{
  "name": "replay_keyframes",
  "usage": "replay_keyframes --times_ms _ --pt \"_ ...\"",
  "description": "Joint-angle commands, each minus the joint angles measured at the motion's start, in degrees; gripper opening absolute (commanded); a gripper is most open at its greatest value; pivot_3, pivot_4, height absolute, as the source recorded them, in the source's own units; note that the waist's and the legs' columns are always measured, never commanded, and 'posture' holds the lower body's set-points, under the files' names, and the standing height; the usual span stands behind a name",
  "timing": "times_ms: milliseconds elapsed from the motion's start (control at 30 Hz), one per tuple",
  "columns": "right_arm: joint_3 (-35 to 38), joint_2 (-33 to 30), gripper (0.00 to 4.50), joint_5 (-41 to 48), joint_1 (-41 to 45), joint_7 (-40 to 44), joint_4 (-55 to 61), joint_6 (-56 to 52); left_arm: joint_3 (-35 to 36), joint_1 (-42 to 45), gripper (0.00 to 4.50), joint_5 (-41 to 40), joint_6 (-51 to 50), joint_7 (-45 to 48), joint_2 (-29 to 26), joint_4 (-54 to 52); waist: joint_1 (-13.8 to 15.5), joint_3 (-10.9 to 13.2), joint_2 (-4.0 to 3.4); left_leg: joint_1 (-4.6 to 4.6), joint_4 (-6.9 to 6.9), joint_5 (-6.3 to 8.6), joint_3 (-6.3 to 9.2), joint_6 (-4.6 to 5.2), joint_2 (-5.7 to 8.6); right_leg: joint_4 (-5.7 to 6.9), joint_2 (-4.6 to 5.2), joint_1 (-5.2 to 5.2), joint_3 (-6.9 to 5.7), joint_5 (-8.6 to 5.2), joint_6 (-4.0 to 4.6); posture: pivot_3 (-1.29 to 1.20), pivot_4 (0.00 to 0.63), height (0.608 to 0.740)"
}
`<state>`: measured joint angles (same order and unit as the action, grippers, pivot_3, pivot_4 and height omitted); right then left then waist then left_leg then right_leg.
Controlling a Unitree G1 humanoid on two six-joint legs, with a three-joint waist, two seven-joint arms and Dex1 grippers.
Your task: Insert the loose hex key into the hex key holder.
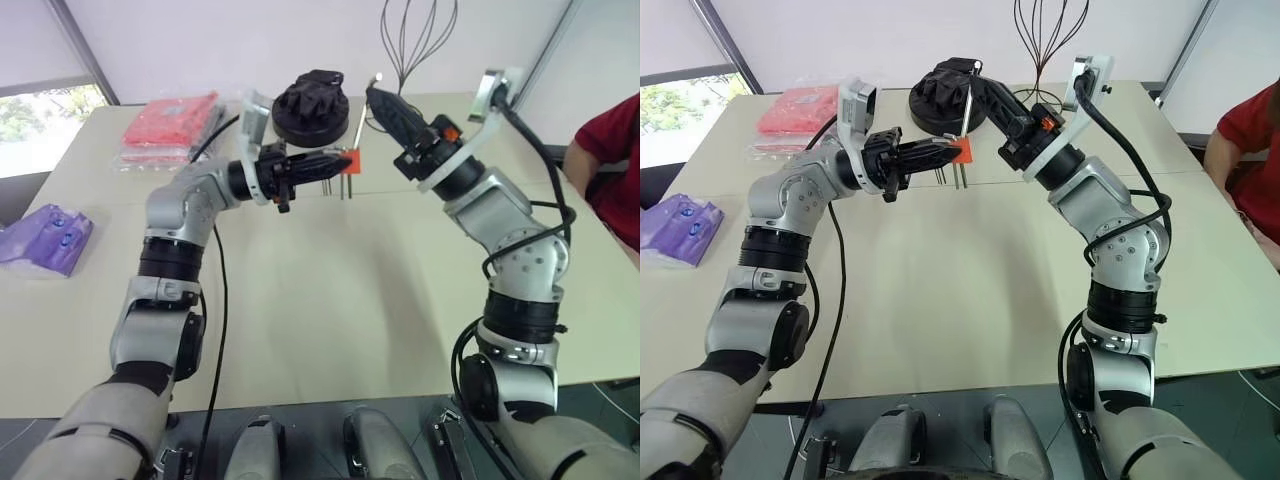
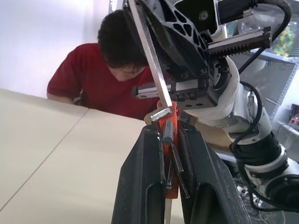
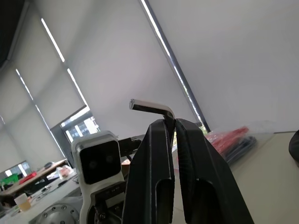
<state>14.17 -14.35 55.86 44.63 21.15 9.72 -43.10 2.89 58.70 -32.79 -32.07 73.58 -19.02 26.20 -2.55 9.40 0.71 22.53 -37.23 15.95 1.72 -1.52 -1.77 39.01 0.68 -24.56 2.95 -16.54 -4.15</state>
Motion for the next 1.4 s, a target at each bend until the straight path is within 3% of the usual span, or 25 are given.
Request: replay_keyframes --times_ms 33,533,733,1067,1400 --pt "-2.1 -0.6 0.02 0.2 -0.9 2.2 0.5 -1.1 1.4 1.2 0.0 -1.0 1.5 0.0 -0.3 -2.8 0.0 0.0 0.0 0.0 0.0 0.0 0.0 0.0 0.0 0.0 0.0 0.0 0.0 0.0 0.0 0.0 0.15 0.74" --pt "-3.1 -0.6 0.02 -0.1 -3.0 4.5 0.5 -1.6 -1.1 1.4 0.0 2.2 6.0 1.5 -1.2 -4.2 0.0 0.0 0.0 0.01 0.0 0.0 -0.01 0.0 0.0 -0.02 0.0 0.0 0.0 0.0 0.0 0.0 0.15 0.74" --pt "-2.9 -0.1 0.02 0.8 -4.1 5.8 1.6 -0.3 2.9 2.7 0.0 -3.8 -1.1 -0.9 0.0 -3.7 0.0 0.0 0.0 0.02 -0.01 0.0 0.0 0.0 0.0 -0.02 0.0 0.0 0.0 0.0 0.0 0.0 0.15 0.74" --pt "-2.7 0.5 0.02 0.5 -4.1 5.5 1.3 1.7 3.6 1.9 0.0 -5.2 -3.9 -1.7 0.3 -4.0 0.2 0.1 -0.05 0.03 -0.02 0.0 0.01 0.0 0.0 -0.03 0.0 0.01 0.0 0.0 0.0 0.0 0.15 0.74" --pt "-0.2 1.9 0.02 2.1 0.6 3.0 0.0 3.7 -3.2 -3.8 0.0 -1.1 -2.8 3.2 -1.8 -7.6 0.0 0.1 -0.06 -0.02 0.02 0.0 0.0 -0.01 -0.02 -0.02 -0.02 0.0 0.02 0.0 0.0 0.0 0.15 0.74"
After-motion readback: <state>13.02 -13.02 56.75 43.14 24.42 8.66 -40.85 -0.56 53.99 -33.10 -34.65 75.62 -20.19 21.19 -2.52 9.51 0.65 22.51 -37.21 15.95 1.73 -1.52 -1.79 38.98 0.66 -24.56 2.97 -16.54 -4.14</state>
